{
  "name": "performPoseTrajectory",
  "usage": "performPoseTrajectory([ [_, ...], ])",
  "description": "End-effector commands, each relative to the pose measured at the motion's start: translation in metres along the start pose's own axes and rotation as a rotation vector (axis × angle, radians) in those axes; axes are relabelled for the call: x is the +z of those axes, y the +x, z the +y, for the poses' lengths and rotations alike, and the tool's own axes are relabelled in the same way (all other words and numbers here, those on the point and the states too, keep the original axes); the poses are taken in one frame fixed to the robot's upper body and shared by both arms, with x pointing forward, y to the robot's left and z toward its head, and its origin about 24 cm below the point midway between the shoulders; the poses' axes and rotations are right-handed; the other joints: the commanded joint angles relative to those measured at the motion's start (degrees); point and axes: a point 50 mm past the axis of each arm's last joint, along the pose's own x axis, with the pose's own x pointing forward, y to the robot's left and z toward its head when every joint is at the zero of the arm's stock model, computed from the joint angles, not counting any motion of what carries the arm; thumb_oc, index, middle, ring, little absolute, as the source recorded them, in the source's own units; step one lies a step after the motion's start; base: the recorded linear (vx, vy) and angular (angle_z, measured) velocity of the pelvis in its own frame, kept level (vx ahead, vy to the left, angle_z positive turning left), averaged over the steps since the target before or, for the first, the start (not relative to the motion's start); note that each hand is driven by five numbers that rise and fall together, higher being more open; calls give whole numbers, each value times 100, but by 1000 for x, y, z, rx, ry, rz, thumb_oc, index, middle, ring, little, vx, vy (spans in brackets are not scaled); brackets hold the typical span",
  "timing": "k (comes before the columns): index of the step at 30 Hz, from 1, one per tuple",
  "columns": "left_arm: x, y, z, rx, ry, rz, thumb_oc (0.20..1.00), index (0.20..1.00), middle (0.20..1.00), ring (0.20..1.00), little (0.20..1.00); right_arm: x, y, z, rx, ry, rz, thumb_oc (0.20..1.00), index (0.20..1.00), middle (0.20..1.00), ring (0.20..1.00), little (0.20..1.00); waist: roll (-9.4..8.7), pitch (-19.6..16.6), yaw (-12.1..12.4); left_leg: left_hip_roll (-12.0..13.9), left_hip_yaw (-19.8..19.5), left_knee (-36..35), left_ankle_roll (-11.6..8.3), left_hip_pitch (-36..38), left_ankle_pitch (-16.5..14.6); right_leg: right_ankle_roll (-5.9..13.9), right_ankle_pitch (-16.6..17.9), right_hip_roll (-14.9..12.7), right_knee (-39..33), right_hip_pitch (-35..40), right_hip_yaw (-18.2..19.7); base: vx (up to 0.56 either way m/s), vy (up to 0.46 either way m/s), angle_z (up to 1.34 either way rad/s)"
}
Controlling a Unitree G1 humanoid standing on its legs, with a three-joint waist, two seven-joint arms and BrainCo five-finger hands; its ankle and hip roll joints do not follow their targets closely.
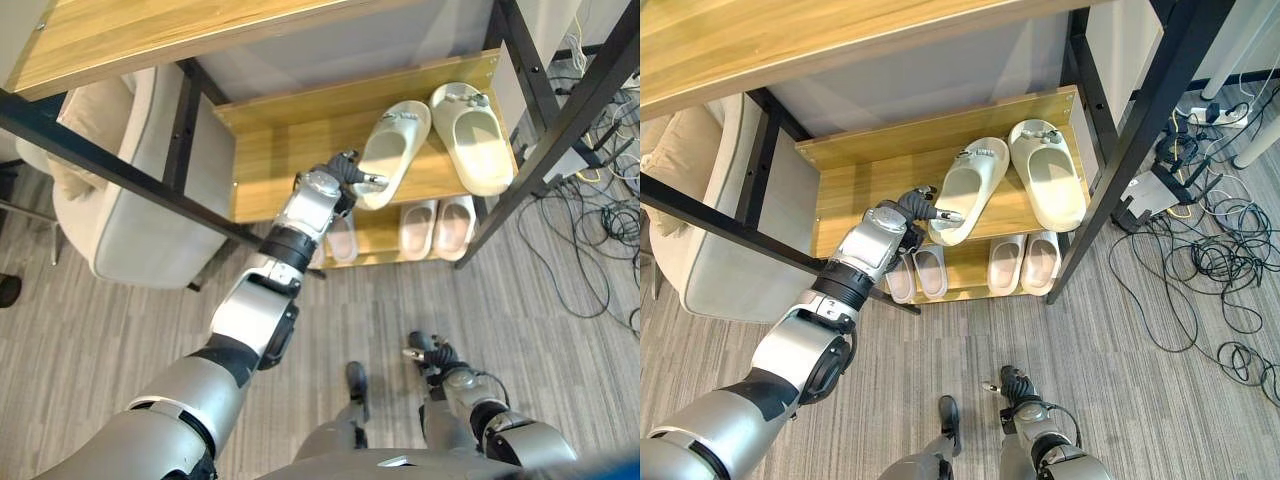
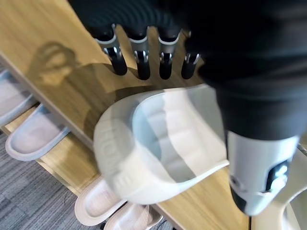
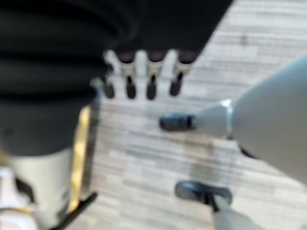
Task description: Arrange the slippers neatly on the shoe rack.
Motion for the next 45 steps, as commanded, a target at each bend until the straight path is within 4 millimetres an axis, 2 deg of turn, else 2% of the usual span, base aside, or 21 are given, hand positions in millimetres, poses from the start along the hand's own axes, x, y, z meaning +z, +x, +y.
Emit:
performPoseTrajectory([
  [1, -31, 5, -21, -107, -76, 134, 1000, 1000, 1000, 1000, 1000, 5, 0, 9, 22, 54, -4, 1000, 1000, 1000, 1000, 1000, -32, -85, 61, -170, -162, 18, -140, 56, 234, -153, -545, 109, 296, 464, 253, 0, 0, 0],
  [9, -18, 6, -44, -181, -170, 130, 1000, 1000, 1000, 1000, 1000, 7, 1, 6, 24, 41, -1, 1000, 1000, 1000, 1000, 1000, -14, -86, 30, -174, -114, 18, -140, 62, 225, -148, -538, 112, 313, 443, 279, 0, 0, 0],
  [11, -10, 6, -56, -199, -242, 145, 1000, 1000, 1000, 1000, 1000, 10, 1, 6, 26, 34, 3, 1000, 1000, 1000, 1000, 1000, 11, -71, 2, -172, -97, 18, -135, 72, 223, -143, -534, 107, 305, 449, 300, 0, 0, 0],
  [13, -8, 7, -59, -192, -264, 155, 1000, 1000, 1000, 1000, 1000, 11, 2, 6, 27, 31, 1, 1000, 1000, 1000, 1000, 1000, 19, -54, -7, -172, -92, 18, -133, 75, 221, -142, -531, 106, 303, 453, 305, 0, 0, 0],
  [16, -3, 8, -74, -183, -378, 206, 1000, 1000, 1000, 1000, 1000, 15, 3, 4, 28, 12, 7, 1000, 1000, 1000, 1000, 1000, 39, -19, -63, -174, -64, 18, -122, 100, 195, -136, -521, 111, 285, 469, 330, -1, -2, -2],
  [21, 4, 8, -83, -192, -493, 227, 1000, 1000, 1000, 1000, 1000, 16, 4, 2, 24, -9, 18, 1000, 1000, 1000, 1000, 1000, 71, 8, -118, -171, -30, 18, -111, 143, 172, -130, -513, 108, 242, 520, 362, 13, -4, -6],
  [31, 19, 8, -91, -188, -640, 202, 1000, 1000, 1000, 1000, 1000, 18, 5, 1, 24, -46, 38, 1000, 1000, 1000, 1000, 1000, 125, 17, -208, -154, 34, 18, -109, 199, 153, -118, -508, 94, 161, 607, 401, 2, 0, 0],
  [41, 31, 6, -98, -207, -695, 179, 1000, 1000, 1000, 1000, 1000, 17, 5, 1, 22, -70, 47, 1000, 1000, 1000, 1000, 1000, 153, -7, -275, -139, 89, 18, -102, 242, 110, -121, -553, 120, 205, 613, 429, 8, -2, -1],
  [45, 36, 6, -94, -197, -768, 168, 1000, 1000, 1000, 1000, 1000, 18, 5, 2, 27, -73, 47, 1000, 1000, 1000, 1000, 1000, 162, -26, -289, -128, 112, 18, -110, 219, 129, -131, -518, 136, 214, 564, 459, 3, -5, -2],
])
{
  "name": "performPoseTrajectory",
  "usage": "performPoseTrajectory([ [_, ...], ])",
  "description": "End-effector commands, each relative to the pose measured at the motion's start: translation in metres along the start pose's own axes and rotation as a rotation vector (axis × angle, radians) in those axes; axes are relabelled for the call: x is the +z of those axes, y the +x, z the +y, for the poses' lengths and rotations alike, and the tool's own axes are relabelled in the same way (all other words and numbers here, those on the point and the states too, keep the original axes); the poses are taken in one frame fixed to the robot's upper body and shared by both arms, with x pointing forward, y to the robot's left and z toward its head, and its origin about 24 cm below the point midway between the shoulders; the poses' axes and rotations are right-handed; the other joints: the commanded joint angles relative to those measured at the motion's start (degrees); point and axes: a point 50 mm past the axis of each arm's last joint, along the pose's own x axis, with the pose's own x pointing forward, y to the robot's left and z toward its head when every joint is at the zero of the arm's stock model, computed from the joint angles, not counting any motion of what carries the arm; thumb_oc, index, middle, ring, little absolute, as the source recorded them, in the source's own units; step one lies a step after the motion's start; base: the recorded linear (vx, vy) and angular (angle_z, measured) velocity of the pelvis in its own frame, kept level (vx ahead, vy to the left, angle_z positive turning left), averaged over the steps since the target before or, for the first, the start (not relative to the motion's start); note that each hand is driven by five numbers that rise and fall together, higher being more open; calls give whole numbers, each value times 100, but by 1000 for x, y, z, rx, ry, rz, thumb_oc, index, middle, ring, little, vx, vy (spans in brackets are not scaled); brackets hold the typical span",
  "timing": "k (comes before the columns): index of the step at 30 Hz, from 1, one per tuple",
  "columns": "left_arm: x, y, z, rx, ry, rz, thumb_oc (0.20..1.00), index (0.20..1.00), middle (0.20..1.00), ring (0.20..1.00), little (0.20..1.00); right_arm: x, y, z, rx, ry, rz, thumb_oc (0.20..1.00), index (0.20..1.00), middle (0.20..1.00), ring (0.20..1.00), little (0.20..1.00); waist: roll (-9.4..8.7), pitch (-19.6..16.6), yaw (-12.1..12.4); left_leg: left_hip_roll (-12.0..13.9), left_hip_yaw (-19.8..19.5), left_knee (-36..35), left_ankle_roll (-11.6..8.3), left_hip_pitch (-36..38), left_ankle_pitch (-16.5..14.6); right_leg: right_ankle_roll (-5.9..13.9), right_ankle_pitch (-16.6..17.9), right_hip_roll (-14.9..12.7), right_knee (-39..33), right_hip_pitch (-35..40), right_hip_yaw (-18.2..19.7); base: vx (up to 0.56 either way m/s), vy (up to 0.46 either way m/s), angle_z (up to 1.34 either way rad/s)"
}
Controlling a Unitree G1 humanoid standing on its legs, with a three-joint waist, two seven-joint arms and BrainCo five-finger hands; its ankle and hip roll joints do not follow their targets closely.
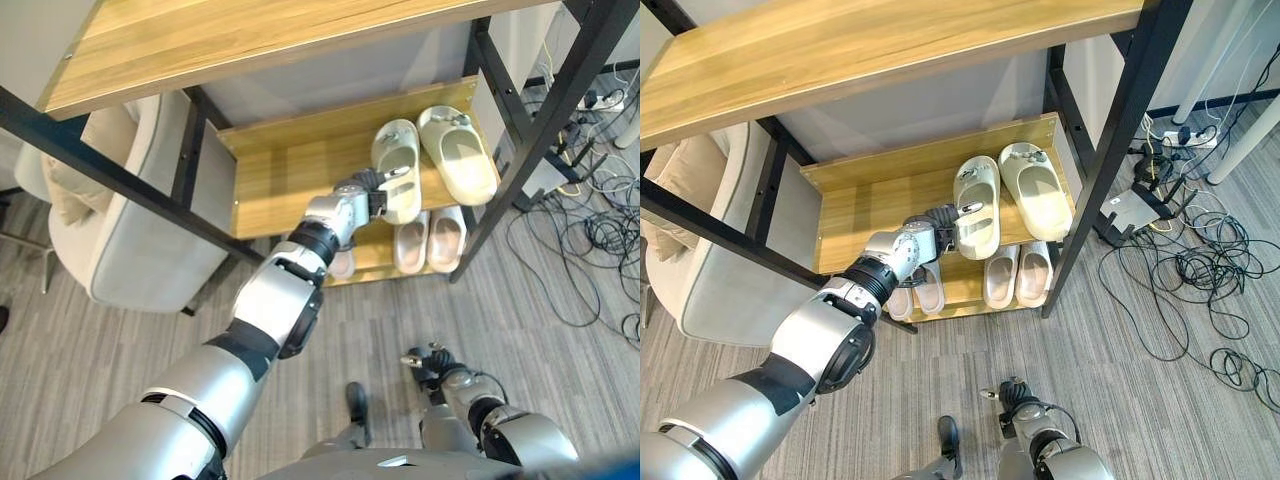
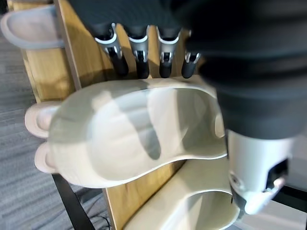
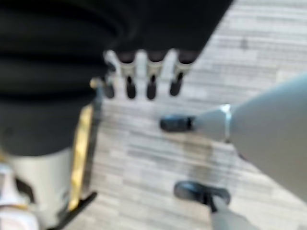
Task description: Arrange the slippers neatly on the shoe rack.
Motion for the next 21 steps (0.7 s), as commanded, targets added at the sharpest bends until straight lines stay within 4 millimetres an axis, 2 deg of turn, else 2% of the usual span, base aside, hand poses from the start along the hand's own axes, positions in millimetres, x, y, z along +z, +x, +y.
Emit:
performPoseTrajectory([
  [1, 1, -7, -50, -110, -115, 75, 1000, 1000, 1000, 1000, 1000, 23, 2, -2, -4, -13, -27, 1000, 1000, 1000, 1000, 1000, 228, 327, -111, -20, -72, 18, -215, 102, 192, -241, -513, 247, 217, 503, 306, -3, -12, -6],
  [16, 0, -7, -54, -123, -138, 60, 1000, 1000, 1000, 1000, 1000, 22, 2, -2, -3, -19, -26, 1000, 1000, 1000, 1000, 1000, 229, 321, -142, 9, -49, 18, -211, 111, 157, -242, -552, 271, 265, 485, 322, 3, 0, -2],
  [21, 9, -10, -62, -172, -155, 6, 1000, 1000, 1000, 1000, 1000, 20, 2, 0, 19, -27, -32, 1000, 1000, 1000, 1000, 1000, 173, 283, -196, 30, -26, 18, -219, 61, 146, -251, -550, 314, 301, 414, 350, 12, -6, 0],
])
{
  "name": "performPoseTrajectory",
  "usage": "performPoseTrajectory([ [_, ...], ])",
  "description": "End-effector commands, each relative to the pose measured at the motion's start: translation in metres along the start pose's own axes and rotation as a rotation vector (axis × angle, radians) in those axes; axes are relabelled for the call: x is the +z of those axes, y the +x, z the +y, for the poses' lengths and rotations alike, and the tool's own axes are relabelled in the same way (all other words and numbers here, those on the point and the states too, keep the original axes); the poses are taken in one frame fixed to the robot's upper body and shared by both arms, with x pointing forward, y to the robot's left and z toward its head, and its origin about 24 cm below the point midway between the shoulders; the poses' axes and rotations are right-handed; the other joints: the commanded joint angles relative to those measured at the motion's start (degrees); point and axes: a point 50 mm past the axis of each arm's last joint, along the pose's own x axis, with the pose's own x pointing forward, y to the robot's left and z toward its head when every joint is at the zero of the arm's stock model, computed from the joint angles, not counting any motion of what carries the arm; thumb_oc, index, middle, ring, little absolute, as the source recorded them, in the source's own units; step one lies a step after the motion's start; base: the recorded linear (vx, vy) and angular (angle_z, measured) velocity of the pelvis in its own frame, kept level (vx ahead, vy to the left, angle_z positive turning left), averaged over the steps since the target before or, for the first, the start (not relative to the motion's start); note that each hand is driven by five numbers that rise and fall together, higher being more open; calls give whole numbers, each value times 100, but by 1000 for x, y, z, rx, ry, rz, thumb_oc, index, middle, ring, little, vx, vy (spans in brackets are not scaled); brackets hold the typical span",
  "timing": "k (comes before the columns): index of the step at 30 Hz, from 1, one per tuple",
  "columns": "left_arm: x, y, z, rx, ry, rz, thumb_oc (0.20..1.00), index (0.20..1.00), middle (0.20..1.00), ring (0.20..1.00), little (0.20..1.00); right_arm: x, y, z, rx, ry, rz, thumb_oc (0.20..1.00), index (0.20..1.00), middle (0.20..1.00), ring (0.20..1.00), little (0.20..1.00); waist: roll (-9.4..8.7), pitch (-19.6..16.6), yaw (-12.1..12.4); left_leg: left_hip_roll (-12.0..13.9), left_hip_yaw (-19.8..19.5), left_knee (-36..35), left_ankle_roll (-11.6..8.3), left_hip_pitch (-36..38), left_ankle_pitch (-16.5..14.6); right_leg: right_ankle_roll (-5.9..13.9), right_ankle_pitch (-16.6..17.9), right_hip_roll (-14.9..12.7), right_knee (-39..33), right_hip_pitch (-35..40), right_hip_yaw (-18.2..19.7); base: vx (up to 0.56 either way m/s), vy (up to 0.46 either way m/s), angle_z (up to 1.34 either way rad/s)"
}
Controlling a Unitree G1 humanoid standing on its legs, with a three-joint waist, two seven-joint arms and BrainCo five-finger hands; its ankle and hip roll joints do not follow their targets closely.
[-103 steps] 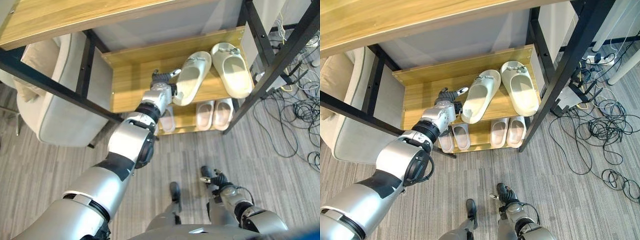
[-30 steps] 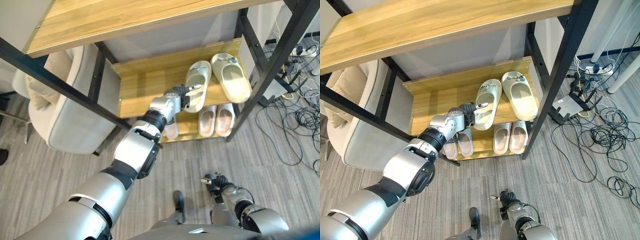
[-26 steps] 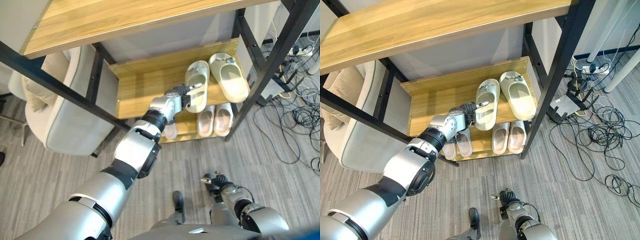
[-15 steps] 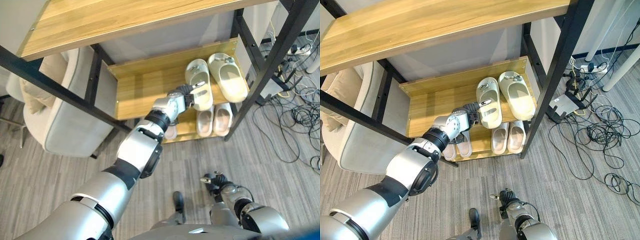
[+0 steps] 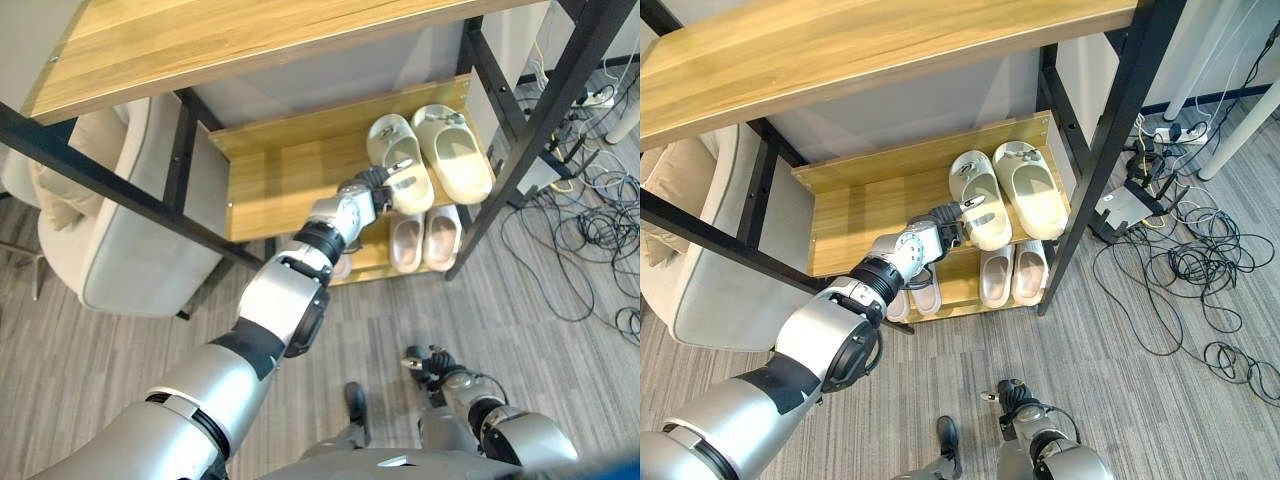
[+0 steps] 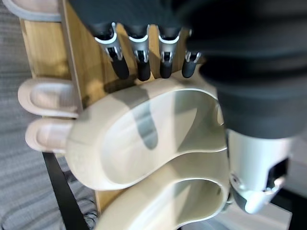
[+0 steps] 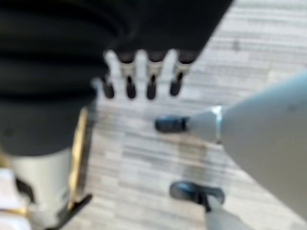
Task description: Arrange the slippers neatly on the shoe rack.
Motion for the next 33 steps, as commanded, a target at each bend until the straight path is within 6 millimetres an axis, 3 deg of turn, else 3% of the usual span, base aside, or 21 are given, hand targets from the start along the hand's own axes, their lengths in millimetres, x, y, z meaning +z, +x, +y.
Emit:
performPoseTrajectory([
  [1, 3, -10, -57, -157, -49, 27, 1000, 1000, 1000, 1000, 1000, 24, 2, -2, 2, -9, -45, 1000, 1000, 1000, 1000, 1000, 250, 253, -155, 52, -108, 19, -264, 68, 196, -285, -533, 320, 306, 448, 256, 0, 0, 0],
  [33, -10, -12, -72, -180, -91, 65, 1000, 1000, 1000, 1000, 1000, 24, 1, 7, 36, -32, -43, 1000, 1000, 1000, 1000, 1000, 169, 170, -246, 115, -18, 19, -275, -25, 143, -307, -556, 430, 464, 249, 345, 1, 0, 0],
])
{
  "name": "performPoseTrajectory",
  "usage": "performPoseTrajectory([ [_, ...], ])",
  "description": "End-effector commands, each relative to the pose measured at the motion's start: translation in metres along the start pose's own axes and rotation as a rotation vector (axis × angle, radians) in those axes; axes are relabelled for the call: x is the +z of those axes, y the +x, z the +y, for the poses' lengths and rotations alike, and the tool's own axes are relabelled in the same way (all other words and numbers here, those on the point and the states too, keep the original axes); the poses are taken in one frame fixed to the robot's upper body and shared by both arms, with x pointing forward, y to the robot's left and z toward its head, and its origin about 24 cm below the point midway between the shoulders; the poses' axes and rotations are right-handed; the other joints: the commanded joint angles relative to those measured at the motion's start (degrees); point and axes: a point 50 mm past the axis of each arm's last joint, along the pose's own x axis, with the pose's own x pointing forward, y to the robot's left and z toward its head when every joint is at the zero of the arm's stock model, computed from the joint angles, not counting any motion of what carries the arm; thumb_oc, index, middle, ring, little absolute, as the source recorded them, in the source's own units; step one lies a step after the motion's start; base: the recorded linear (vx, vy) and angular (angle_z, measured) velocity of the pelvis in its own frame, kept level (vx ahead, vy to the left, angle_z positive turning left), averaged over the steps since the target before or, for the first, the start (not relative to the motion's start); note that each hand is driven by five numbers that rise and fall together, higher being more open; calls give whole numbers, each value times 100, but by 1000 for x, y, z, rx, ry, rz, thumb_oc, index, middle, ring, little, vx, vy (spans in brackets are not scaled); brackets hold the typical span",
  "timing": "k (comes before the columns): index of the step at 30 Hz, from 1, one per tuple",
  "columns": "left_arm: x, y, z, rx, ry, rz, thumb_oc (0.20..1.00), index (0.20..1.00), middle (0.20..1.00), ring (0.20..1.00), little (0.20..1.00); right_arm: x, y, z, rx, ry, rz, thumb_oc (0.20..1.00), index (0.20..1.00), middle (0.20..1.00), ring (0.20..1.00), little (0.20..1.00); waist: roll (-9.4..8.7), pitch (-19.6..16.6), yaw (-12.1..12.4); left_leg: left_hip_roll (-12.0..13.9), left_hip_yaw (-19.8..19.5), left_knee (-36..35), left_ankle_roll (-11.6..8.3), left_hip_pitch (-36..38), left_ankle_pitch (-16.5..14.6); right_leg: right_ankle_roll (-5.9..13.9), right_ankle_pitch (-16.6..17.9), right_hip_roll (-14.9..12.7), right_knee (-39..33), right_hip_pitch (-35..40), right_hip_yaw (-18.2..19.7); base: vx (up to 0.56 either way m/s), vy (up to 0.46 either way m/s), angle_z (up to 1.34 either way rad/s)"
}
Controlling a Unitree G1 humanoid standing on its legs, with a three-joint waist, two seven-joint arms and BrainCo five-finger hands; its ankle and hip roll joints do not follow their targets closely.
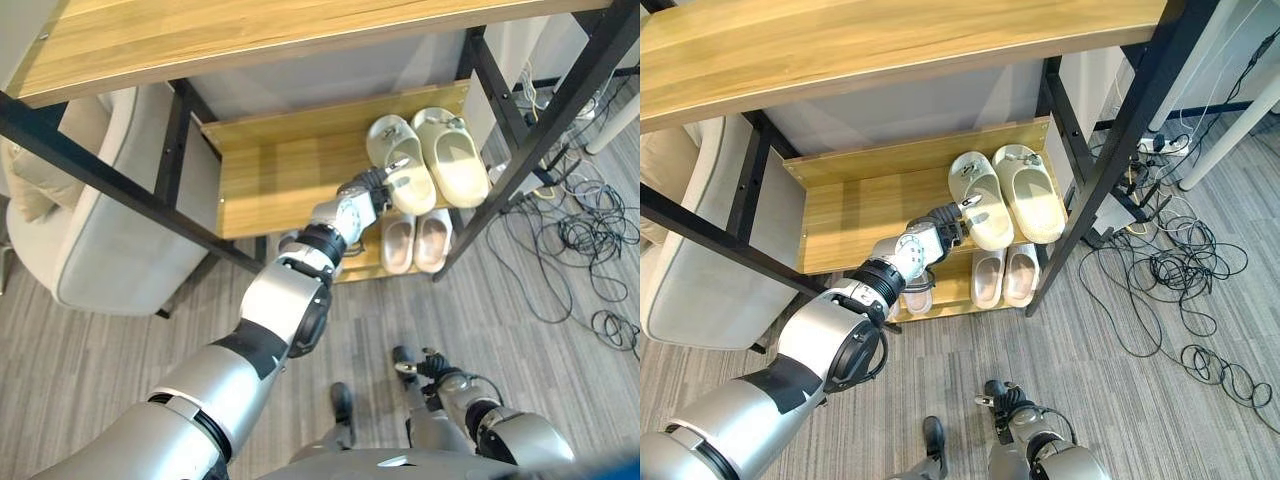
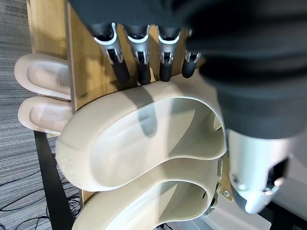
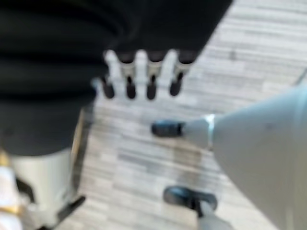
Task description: Arrange the slippers neatly on the shoe rack.
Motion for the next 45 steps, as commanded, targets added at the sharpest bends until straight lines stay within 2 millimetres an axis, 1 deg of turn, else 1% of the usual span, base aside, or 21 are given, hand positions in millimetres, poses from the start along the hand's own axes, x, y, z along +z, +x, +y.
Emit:
performPoseTrajectory([
  [1, -11, -15, -73, -187, -42, 76, 1000, 1000, 1000, 1000, 1000, 24, 2, -2, 3, -16, -34, 1000, 1000, 1000, 1000, 1000, 498, 312, -161, 169, -79, 18, -308, 95, 163, -330, -577, 469, 449, 398, 278, 0, 0, 0],
  [6, -16, -13, -68, -169, -36, 81, 1000, 1000, 1000, 1000, 1000, 24, 2, 0, 12, -23, -32, 1000, 1000, 1000, 1000, 1000, 474, 291, -170, 182, -84, 18, -307, 108, 160, -334, -569, 475, 432, 426, 275, 0, 0, 0],
  [10, -18, -9, -57, -126, -10, 80, 1000, 1000, 1000, 1000, 1000, 23, 2, 1, 10, -21, -28, 1000, 1000, 1000, 1000, 1000, 468, 273, -152, 184, -90, 18, -306, 115, 159, -330, -567, 469, 399, 451, 265, 0, 0, 0],
  [11, -10, -7, -48, -71, 65, 27, 1000, 1000, 1000, 1000, 1000, 23, 2, 0, 9, -21, -28, 1000, 1000, 1000, 1000, 1000, 465, 271, -130, 184, -97, 18, -307, 114, 165, -325, -554, 461, 392, 458, 249, 0, 0, 0],
  [12, -10, -7, -48, -71, 65, 26, 1000, 1000, 1000, 1000, 1000, 23, 2, 0, 9, -21, -29, 1000, 1000, 1000, 1000, 1000, 459, 261, -122, 189, -87, 18, -314, 90, 185, -329, -529, 467, 389, 433, 259, 0, 0, 0],
  [13, 3, -6, -39, 10, 223, -101, 1000, 1000, 1000, 1000, 1000, 20, 2, -1, 0, -13, -29, 1000, 1000, 1000, 1000, 1000, 455, 282, -107, 187, -125, 18, -306, 115, 195, -328, -546, 452, 390, 476, 217, -11, -33, -1],
  [15, 6, -8, -41, 14, 174, -136, 1000, 1000, 1000, 1000, 1000, 21, 2, -2, -10, -23, -39, 1000, 1000, 1000, 1000, 1000, 426, 281, -54, 195, -163, 18, -318, 112, 248, -333, -551, 453, 386, 503, 162, -3, -41, 0],
  [18, 11, -9, -41, 24, 204, -176, 1000, 1000, 1000, 1000, 1000, 21, 2, -2, -8, -28, -42, 1000, 1000, 1000, 1000, 1000, 416, 288, -39, 197, -189, 18, -318, 123, 261, -335, -559, 449, 388, 527, 137, -7, -29, 4],
  [19, 14, -10, -38, 48, 302, -235, 1000, 1000, 1000, 1000, 1000, 19, 2, -2, -3, -32, -38, 1000, 1000, 1000, 1000, 1000, 371, 318, 31, 202, -262, 18, -320, 169, 290, -340, -589, 427, 378, 624, 35, -17, -35, 5],
  [21, 18, -11, -37, 64, 354, -266, 1000, 1000, 1000, 1000, 1000, 18, 1, -1, 3, -31, -39, 1000, 1000, 1000, 1000, 1000, 354, 326, 51, 203, -288, 18, -320, 185, 300, -347, -596, 433, 381, 645, 7, -23, -34, 11],
  [22, 21, -11, -33, 95, 453, -306, 1000, 1000, 1000, 1000, 1000, 18, 1, -1, 7, -23, -41, 1000, 1000, 1000, 1000, 1000, 332, 333, 58, 208, -306, 18, -321, 198, 308, -349, -598, 431, 377, 675, -22, -19, -44, 18],
  [23, 16, -11, -34, 88, 539, -303, 1000, 1000, 1000, 1000, 1000, 16, 1, -1, 8, -11, -36, 1000, 1000, 1000, 1000, 1000, 300, 323, 101, 218, -344, 18, -318, 230, 313, -357, -618, 424, 373, 735, -56, -14, -38, 21],
  [27, 22, -14, -30, 106, 644, -352, 1000, 1000, 1000, 1000, 1000, 13, 1, 2, 11, 17, -31, 1000, 1000, 1000, 1000, 1000, 248, 322, 161, 215, -406, 18, -316, 256, 315, -364, -632, 409, 340, 808, -112, -26, -21, 10],
  [29, 24, -14, -15, 156, 708, -351, 1000, 1000, 1000, 1000, 1000, 14, 1, 4, 14, 36, -31, 1000, 1000, 1000, 1000, 1000, 194, 328, 208, 223, -445, 18, -315, 262, 325, -362, -629, 391, 307, 849, -165, -50, -20, 6],
  [32, 22, -13, -3, 180, 712, -325, 1000, 1000, 1000, 1000, 1000, 14, 0, 7, 18, 42, -32, 1000, 1000, 1000, 1000, 1000, 149, 317, 227, 214, -472, 18, -315, 268, 328, -355, -622, 382, 285, 880, -192, -35, -4, 11],
  [35, 15, -13, 9, 174, 733, -306, 1000, 1000, 1000, 1000, 1000, 11, 0, 10, 21, 50, -27, 1000, 1000, 1000, 1000, 1000, 113, 302, 252, 221, -497, 18, -312, 284, 319, -342, -618, 368, 272, 913, -210, -24, 2, 3],
  [37, 10, -14, 22, 189, 747, -300, 1000, 1000, 1000, 1000, 1000, 7, -1, 11, 17, 61, -21, 1000, 1000, 1000, 1000, 1000, 81, 274, 285, 228, -506, 18, -307, 314, 308, -340, -620, 358, 252, 962, -224, 0, 0, 0],
  [39, 6, -15, 36, 208, 758, -307, 1000, 1000, 1000, 1000, 1000, 11, 0, 8, 3, 56, -34, 1000, 1000, 1000, 1000, 1000, 53, 257, 313, 236, -516, 18, -306, 339, 305, -338, -632, 354, 250, 1009, -233, -16, -11, 4],
  [41, 2, -19, 62, 267, 780, -309, 1000, 1000, 1000, 1000, 1000, 16, 0, 10, 5, 40, -50, 1000, 1000, 1000, 1000, 1000, 13, 222, 356, 244, -533, 18, -308, 400, 298, -335, -657, 349, 259, 1070, -268, 5, -31, 8],
  [42, -2, -27, 96, 358, 815, -297, 1000, 1000, 1000, 1000, 1000, 19, 0, 6, 1, 44, -50, 1000, 1000, 1000, 1000, 1000, -24, 190, 415, 260, -559, 18, -313, 461, 291, -342, -683, 351, 268, 1144, -279, 2, -34, 5],
  [45, -10, -48, 138, 441, 822, -318, 1000, 1000, 1000, 1000, 1000, 10, 0, 10, 18, 63, -13, 1000, 1000, 1000, 1000, 1000, -87, 115, 480, 279, -582, 18, -328, 553, 264, -343, -711, 348, 250, 1262, -301, 9, -19, 3],
])
